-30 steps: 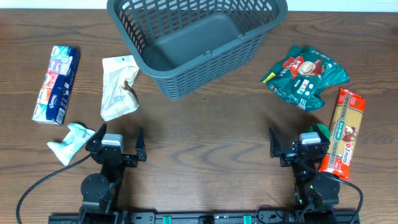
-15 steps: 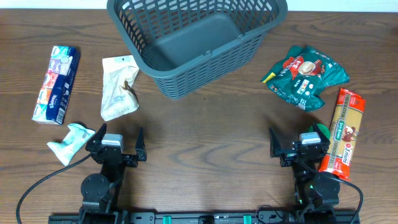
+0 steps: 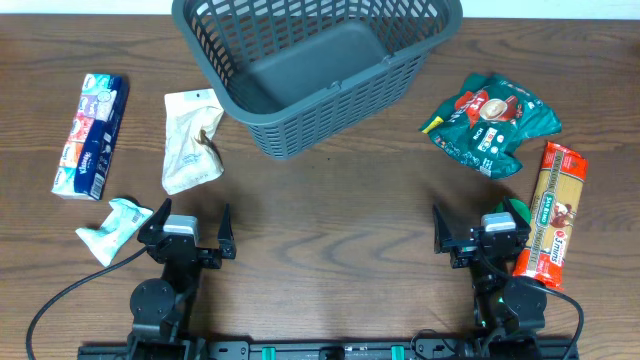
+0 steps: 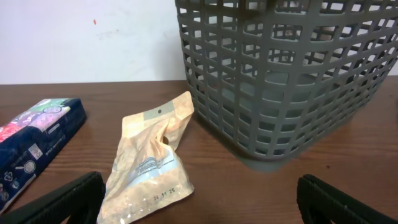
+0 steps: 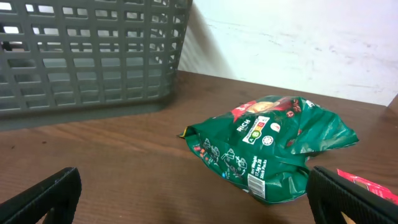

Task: Pack container

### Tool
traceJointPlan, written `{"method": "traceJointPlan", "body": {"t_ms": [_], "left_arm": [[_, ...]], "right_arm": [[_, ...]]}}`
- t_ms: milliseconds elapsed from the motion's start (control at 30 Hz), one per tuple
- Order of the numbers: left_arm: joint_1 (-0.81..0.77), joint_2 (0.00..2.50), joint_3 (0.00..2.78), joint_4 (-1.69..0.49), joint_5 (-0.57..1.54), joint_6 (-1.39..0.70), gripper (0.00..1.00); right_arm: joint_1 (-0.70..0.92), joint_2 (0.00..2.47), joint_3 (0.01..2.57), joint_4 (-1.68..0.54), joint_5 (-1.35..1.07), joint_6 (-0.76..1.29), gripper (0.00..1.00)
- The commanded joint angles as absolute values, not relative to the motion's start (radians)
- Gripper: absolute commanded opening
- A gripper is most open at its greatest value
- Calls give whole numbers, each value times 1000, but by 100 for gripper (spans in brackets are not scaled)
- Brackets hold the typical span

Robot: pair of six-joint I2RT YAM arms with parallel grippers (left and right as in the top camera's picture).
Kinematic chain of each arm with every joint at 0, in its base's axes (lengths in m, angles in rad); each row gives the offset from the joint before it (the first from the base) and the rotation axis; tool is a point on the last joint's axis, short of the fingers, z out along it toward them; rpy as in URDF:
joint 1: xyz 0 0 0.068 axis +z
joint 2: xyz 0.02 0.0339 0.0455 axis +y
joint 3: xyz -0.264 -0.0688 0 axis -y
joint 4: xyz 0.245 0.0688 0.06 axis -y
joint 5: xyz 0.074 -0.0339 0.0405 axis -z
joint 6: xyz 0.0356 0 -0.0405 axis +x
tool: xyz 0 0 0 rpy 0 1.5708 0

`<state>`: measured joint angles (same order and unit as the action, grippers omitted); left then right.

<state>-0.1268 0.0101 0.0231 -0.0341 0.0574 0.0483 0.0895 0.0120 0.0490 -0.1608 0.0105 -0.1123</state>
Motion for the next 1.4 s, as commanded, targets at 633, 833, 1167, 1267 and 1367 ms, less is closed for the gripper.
{"method": "traceJointPlan", "body": {"t_ms": [633, 833, 1167, 1267, 1367], "left_arm": [[-130, 4, 4, -67, 71, 43, 99], [-130, 4, 4, -44, 64, -55, 99], [-130, 228, 333, -142, 33, -170, 99], [-130, 405, 522, -197, 33, -170, 99], [-130, 579, 711, -254, 34, -169, 99]], "right_arm": [[82, 6, 44, -161, -4, -98, 99], [82, 9, 45, -162, -20, 116, 99], [72, 196, 218, -169, -81, 290, 99], [57, 361, 358, -172, -89, 255, 99], [52, 558, 533, -205, -140, 197, 99]]}}
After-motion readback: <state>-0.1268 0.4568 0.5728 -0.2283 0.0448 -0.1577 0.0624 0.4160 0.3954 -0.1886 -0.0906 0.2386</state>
